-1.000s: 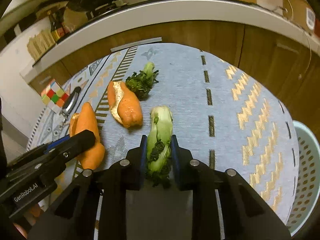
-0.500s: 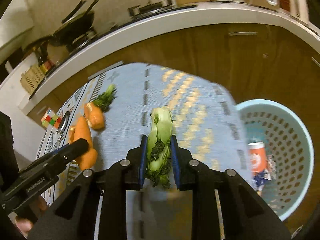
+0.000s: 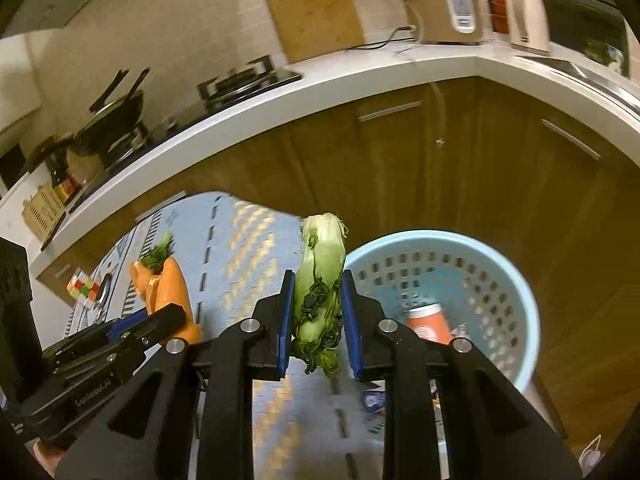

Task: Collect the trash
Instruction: 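Carry the orange peel and bok choy over the basket and release both, then move both open tools back over the table toward the remaining peel and greens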

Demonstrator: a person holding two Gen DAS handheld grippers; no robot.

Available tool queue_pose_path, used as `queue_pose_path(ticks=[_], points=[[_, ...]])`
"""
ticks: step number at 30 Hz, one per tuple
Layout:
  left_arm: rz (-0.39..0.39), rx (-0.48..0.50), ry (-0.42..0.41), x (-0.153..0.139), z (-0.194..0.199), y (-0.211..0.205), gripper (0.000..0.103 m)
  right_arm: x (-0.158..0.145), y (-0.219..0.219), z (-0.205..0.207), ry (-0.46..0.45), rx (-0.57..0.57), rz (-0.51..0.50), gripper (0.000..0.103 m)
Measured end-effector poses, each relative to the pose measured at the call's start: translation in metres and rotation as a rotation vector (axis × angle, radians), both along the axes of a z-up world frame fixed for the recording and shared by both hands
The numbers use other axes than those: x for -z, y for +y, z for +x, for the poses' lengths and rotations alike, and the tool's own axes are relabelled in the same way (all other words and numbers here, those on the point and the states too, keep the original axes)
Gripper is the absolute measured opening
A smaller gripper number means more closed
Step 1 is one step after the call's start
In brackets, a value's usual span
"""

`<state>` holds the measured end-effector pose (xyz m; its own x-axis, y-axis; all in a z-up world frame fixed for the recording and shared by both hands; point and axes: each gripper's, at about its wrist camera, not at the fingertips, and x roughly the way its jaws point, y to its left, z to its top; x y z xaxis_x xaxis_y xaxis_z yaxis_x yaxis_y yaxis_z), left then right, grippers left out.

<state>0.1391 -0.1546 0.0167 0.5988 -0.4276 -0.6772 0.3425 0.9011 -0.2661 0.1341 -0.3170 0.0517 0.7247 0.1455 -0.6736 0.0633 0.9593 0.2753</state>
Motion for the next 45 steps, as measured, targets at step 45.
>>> queue_pose_path(ticks=[45], points=[[-0.014, 0.164, 0.065, 0.024, 0.005, -0.083, 0.054, 0.054, -0.096, -0.019, 0.143, 0.158, 0.097, 0.029]])
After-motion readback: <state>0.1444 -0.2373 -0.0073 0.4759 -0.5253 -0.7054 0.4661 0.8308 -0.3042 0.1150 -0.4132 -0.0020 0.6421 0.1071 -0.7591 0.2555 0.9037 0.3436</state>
